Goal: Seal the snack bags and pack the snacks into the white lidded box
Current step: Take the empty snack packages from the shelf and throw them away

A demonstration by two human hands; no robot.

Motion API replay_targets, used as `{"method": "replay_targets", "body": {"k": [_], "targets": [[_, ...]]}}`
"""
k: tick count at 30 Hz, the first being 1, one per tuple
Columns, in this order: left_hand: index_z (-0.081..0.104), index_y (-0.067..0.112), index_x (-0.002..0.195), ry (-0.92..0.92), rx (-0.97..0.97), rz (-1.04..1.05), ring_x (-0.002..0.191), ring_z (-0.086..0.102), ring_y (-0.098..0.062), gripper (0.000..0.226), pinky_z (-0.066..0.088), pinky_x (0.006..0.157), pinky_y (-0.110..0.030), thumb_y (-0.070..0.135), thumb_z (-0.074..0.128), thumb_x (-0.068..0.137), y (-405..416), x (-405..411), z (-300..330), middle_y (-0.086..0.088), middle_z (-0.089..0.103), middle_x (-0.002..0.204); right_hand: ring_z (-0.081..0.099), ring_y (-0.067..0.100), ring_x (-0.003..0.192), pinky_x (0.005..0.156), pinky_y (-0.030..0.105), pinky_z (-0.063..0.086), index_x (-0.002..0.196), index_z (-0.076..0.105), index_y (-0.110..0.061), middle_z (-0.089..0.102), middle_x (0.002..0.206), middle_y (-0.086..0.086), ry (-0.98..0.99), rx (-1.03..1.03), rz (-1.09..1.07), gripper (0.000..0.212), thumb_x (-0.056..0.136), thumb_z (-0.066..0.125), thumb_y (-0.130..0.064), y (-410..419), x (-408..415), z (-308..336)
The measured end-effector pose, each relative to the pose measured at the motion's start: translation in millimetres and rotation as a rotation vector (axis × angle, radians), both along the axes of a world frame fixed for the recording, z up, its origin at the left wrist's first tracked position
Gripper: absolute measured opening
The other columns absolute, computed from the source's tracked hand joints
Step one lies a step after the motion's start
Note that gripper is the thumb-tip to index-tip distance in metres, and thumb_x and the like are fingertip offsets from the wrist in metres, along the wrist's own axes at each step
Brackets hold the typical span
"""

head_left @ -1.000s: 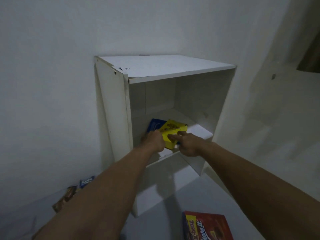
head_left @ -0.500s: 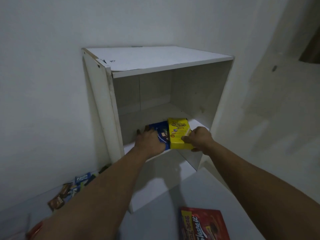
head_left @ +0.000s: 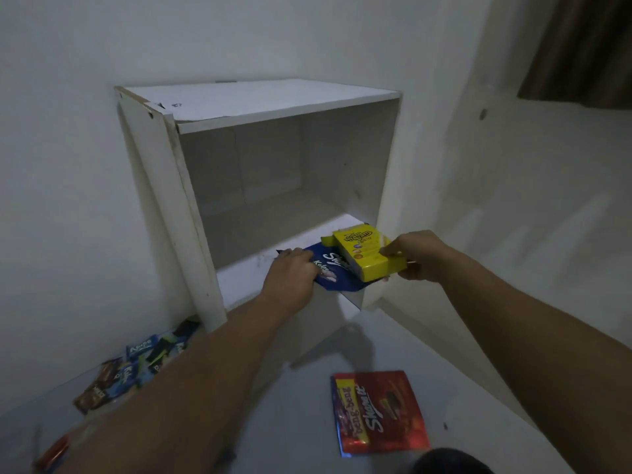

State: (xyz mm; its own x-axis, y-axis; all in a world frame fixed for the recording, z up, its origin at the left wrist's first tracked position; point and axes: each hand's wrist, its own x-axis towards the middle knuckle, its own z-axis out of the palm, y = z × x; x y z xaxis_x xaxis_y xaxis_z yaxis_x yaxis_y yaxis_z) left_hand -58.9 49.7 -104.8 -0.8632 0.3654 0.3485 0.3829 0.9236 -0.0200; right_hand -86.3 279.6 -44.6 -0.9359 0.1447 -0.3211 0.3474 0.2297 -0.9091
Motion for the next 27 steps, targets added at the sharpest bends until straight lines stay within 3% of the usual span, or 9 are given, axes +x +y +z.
{"method": "replay_targets", "body": {"k": [2, 5, 7, 9, 12, 15, 18, 22, 27], "targets": [[0.074, 0.012, 0.093, 0.01, -0.025, -0.044, 0.093, 0.059, -0.032, 0.024, 0.04, 0.071, -0.034, 0.009, 0.058, 0.076, 17, 10, 4, -0.012, 0.065, 0.092, 0.054, 0.022, 0.063, 0.052, 0.028, 0.047, 0.093, 0.057, -0.007, 0.053, 0.085, 0.012, 0.002, 0.013, -0.02, 0.024, 0.075, 0.073, -0.003, 27, 11, 4], [0.075, 0.014, 0.083, 0.026, -0.064, -0.124, 0.078, 0.063, -0.033, 0.019, 0.043, 0.06, -0.033, 0.008, 0.06, 0.072, 50, 23, 6, -0.011, 0.064, 0.079, 0.058, 0.024, 0.066, 0.057, 0.034, 0.052, 0.097, 0.058, -0.008, 0.056, 0.086, 0.012, -0.004, 0.031, -0.044, 0.027, 0.075, 0.074, -0.002, 77, 31, 10], [0.074, 0.016, 0.093, -0.002, -0.07, -0.133, 0.085, 0.062, -0.032, 0.021, 0.041, 0.064, -0.032, 0.009, 0.058, 0.08, 79, 31, 1, -0.009, 0.064, 0.088, 0.06, 0.026, 0.069, 0.061, 0.036, 0.054, 0.099, 0.058, -0.007, 0.058, 0.092, 0.014, -0.004, 0.034, -0.07, 0.028, 0.076, 0.074, -0.001, 115, 46, 11], [0.072, 0.017, 0.1, -0.084, -0.065, -0.132, 0.091, 0.06, -0.028, 0.021, 0.039, 0.067, -0.029, 0.013, 0.056, 0.086, 113, 41, -4, -0.008, 0.063, 0.095, 0.061, 0.029, 0.074, 0.062, 0.039, 0.056, 0.099, 0.059, -0.006, 0.059, 0.097, 0.017, 0.002, 0.058, -0.102, 0.029, 0.075, 0.074, 0.0, 154, 64, 7], [0.073, 0.014, 0.1, -0.21, -0.043, -0.118, 0.088, 0.062, -0.028, 0.021, 0.051, 0.072, -0.034, 0.017, 0.057, 0.087, 171, 57, -21, -0.009, 0.065, 0.093, 0.062, 0.035, 0.087, 0.06, 0.041, 0.057, 0.101, 0.063, 0.0, 0.059, 0.103, 0.019, -0.007, 0.121, -0.144, 0.032, 0.072, 0.076, 0.001, 215, 96, -8], [0.071, 0.01, 0.095, -0.324, -0.045, -0.041, 0.087, 0.065, -0.032, 0.02, 0.044, 0.067, -0.03, 0.023, 0.06, 0.085, 229, 77, -45, -0.012, 0.067, 0.092, 0.061, 0.037, 0.095, 0.057, 0.041, 0.057, 0.087, 0.065, -0.006, 0.059, 0.103, 0.018, -0.025, 0.195, -0.18, 0.02, 0.071, 0.074, 0.002, 271, 126, -33], [0.067, 0.003, 0.094, -0.455, 0.083, -0.015, 0.087, 0.065, -0.035, 0.025, 0.042, 0.066, -0.031, 0.025, 0.06, 0.085, 280, 101, -70, -0.018, 0.068, 0.094, 0.061, 0.032, 0.089, 0.064, 0.047, 0.059, 0.073, 0.062, -0.014, 0.059, 0.092, 0.013, -0.074, 0.268, -0.207, 0.015, 0.073, 0.068, 0.001, 316, 153, -64], [0.06, 0.002, 0.089, -0.615, 0.23, 0.01, 0.09, 0.064, -0.037, 0.011, 0.05, 0.071, -0.038, 0.009, 0.056, 0.082, 327, 121, -119, -0.02, 0.066, 0.097, 0.061, 0.027, 0.078, 0.069, 0.05, 0.06, 0.072, 0.063, -0.015, 0.059, 0.083, 0.009, -0.166, 0.293, -0.215, 0.014, 0.074, 0.069, -0.003, 357, 180, -118], [0.058, 0.005, 0.084, -0.757, 0.384, 0.053, 0.082, 0.065, -0.032, 0.01, 0.053, 0.067, -0.035, 0.009, 0.057, 0.076, 361, 130, -181, -0.014, 0.068, 0.09, 0.068, 0.033, 0.078, 0.063, 0.05, 0.061, 0.1, 0.066, -0.016, 0.065, 0.097, 0.014, -0.257, 0.311, -0.229, 0.032, 0.069, 0.073, -0.007, 375, 200, -195]]}}
